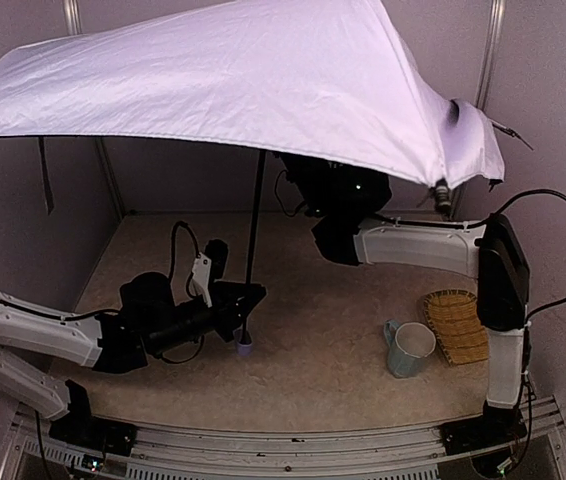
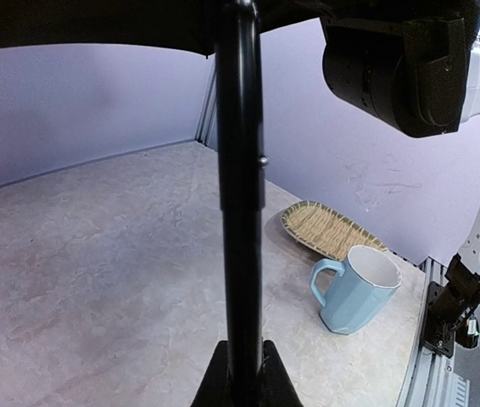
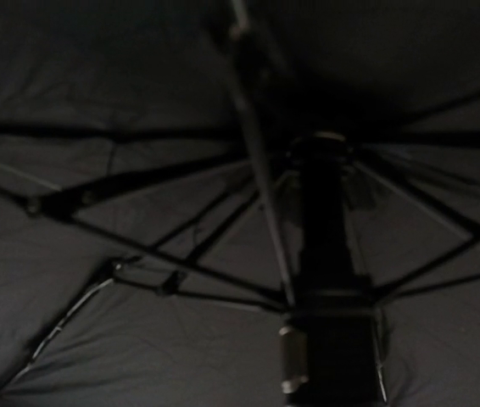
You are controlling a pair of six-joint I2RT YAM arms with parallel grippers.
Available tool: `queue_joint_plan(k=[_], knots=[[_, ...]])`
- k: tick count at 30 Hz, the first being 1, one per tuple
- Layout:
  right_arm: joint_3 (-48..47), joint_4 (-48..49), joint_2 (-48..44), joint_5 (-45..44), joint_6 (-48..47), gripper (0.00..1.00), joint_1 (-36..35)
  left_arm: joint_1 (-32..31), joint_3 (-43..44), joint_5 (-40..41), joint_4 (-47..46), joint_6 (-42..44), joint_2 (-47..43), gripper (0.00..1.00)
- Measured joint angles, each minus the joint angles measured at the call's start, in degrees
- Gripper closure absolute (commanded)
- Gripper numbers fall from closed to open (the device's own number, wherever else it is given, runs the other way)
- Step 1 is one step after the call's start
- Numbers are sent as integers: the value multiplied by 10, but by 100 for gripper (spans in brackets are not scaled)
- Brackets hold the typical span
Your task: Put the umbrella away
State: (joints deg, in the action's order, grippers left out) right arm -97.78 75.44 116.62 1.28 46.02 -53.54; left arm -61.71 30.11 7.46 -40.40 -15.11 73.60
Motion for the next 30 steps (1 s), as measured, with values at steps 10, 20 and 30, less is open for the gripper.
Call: queue_joint_plan(k=[10, 20, 30], knots=[[0, 29, 6, -31, -10, 29, 12, -15, 4, 5, -3, -5, 10, 100], [21, 37, 6, -33, -10, 56, 30, -19, 22, 11, -3, -8, 20, 100], [7, 29, 8, -11, -11, 47, 30, -20, 23, 11, -3, -7, 24, 100]])
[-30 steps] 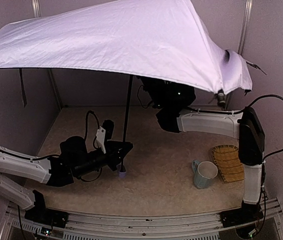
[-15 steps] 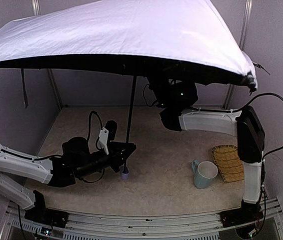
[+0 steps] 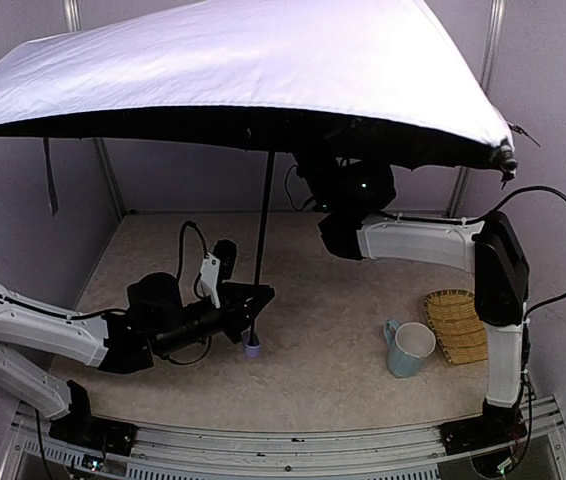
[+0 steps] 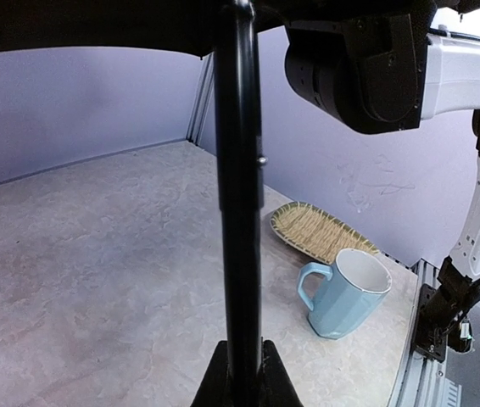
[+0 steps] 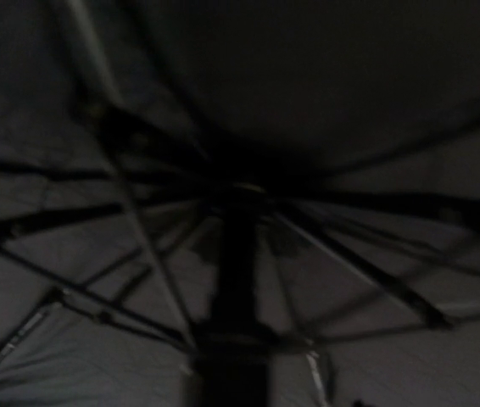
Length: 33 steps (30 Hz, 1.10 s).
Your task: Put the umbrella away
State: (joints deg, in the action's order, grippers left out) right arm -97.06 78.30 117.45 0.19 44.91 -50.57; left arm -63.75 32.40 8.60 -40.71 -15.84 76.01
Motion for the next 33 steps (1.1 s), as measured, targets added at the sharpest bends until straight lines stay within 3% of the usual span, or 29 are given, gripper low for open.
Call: queue_joint_plan(k=[6, 11, 15, 18, 21, 27, 28, 30, 33], knots=[[-21, -6, 0, 16, -5, 67, 0, 0, 5, 0, 1, 0, 4, 100], [-26, -14, 0, 24, -3, 71, 0, 0, 8, 0, 0, 2, 4, 100], [-26, -14, 0, 24, -2, 84, 0, 0, 8, 0, 0, 4, 4, 100], [-25, -14, 0, 19, 7, 88, 0, 0, 8, 6, 2, 5, 4, 100], [-24, -13, 0, 18, 6, 100, -1, 0, 8, 7, 4, 8, 4, 100], [-16, -3, 0, 13, 4, 100, 0, 0, 8, 9, 8, 9, 5, 100], [-16, -2, 0, 12, 4, 96, 0, 0, 8, 9, 9, 9, 5, 100], [-15, -2, 0, 12, 2, 74, 0, 0, 8, 9, 10, 9, 5, 100], [-14, 4, 0, 14, -5, 70, 1, 0, 8, 9, 10, 11, 5, 100]])
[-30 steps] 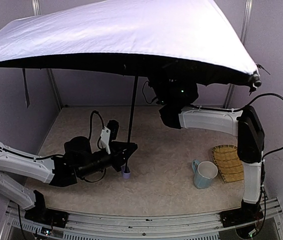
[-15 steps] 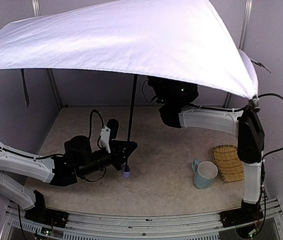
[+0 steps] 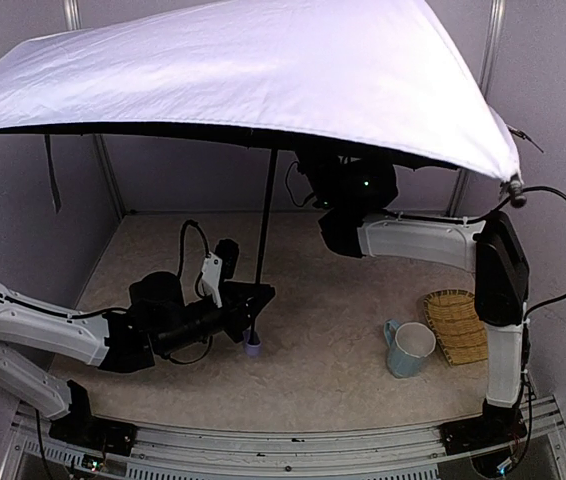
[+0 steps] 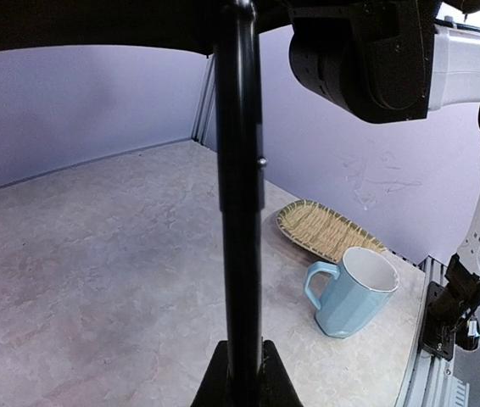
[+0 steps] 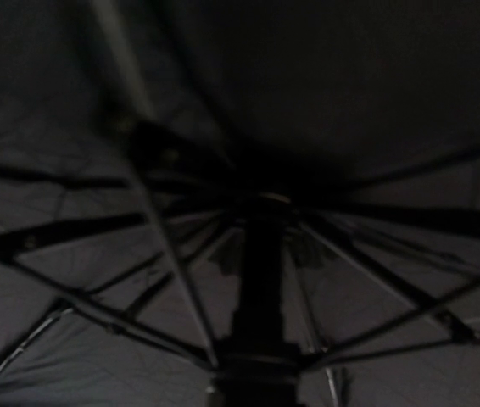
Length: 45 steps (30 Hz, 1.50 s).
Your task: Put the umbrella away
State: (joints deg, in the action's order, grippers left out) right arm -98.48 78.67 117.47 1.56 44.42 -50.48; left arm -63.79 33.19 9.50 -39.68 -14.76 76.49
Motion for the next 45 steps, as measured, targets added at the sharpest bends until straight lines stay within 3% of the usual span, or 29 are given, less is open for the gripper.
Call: queue_joint_plan(k=[4, 10, 13, 17, 23, 27, 29, 31, 36, 39, 45], knots=[[0, 5, 0, 6, -9, 66, 0, -1, 0, 0, -1, 0, 0, 100], [0, 5, 0, 10, -13, 68, 0, -1, 0, 0, -1, 0, 0, 100], [4, 10, 0, 8, -12, 76, 1, -2, 0, 0, -1, 0, 0, 100], [9, 15, 0, 4, 9, 100, 4, -3, 0, 5, 1, 0, 0, 100], [15, 20, 0, 9, 20, 100, 3, -1, 7, 11, -3, 7, 4, 100], [16, 21, 0, 10, 21, 86, 4, -1, 7, 11, -3, 8, 5, 100], [16, 23, 0, 10, 21, 69, 4, -1, 8, 11, -3, 9, 5, 100], [16, 23, 0, 12, 15, 61, 4, -1, 9, 10, -4, 11, 5, 100], [53, 21, -19, -2, -23, 56, 5, -5, 14, 22, 13, 10, 5, 100], [91, -24, -53, -52, -123, 54, -12, -8, 43, 60, 63, 10, 9, 100], [123, -85, -101, -157, -295, 66, -64, -16, 108, 145, 131, 24, 17, 100]])
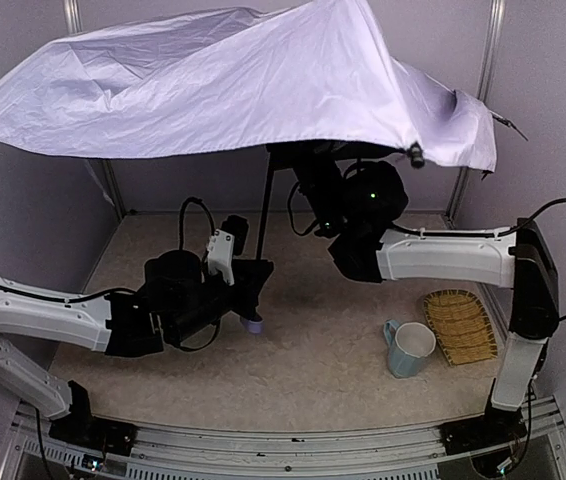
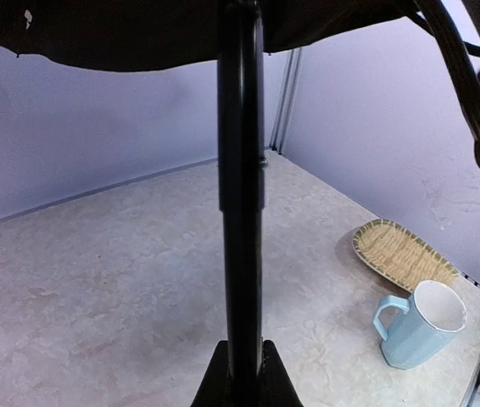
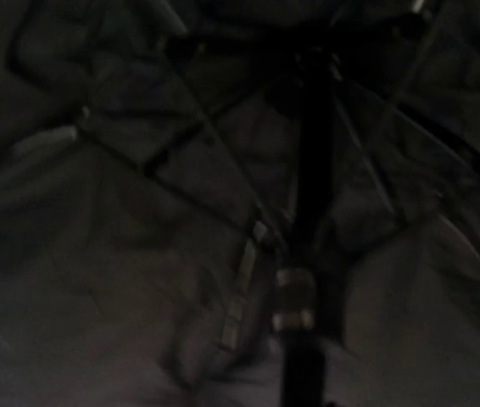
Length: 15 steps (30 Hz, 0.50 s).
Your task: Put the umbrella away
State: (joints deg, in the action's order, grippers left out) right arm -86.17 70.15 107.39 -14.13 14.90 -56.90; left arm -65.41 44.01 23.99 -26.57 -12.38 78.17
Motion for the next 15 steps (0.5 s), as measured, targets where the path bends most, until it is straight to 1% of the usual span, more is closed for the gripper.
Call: queue_joint_plan(k=[2, 5, 7, 10, 15], knots=[[7, -5, -5, -23, -36, 70, -4, -2, 8, 18, 9, 3, 0, 100], [8, -19, -5, -55, -80, 71, -5, -3, 12, 40, 22, 5, 0, 100], [7, -34, -5, -70, -101, 69, -5, -4, 12, 54, 29, 7, 2, 100], [7, -56, -5, -82, -122, 63, -4, -12, 17, 80, 42, 9, 12, 100], [-9, -108, -5, -92, -130, 62, -4, -27, 28, 97, 61, 23, 26, 100]])
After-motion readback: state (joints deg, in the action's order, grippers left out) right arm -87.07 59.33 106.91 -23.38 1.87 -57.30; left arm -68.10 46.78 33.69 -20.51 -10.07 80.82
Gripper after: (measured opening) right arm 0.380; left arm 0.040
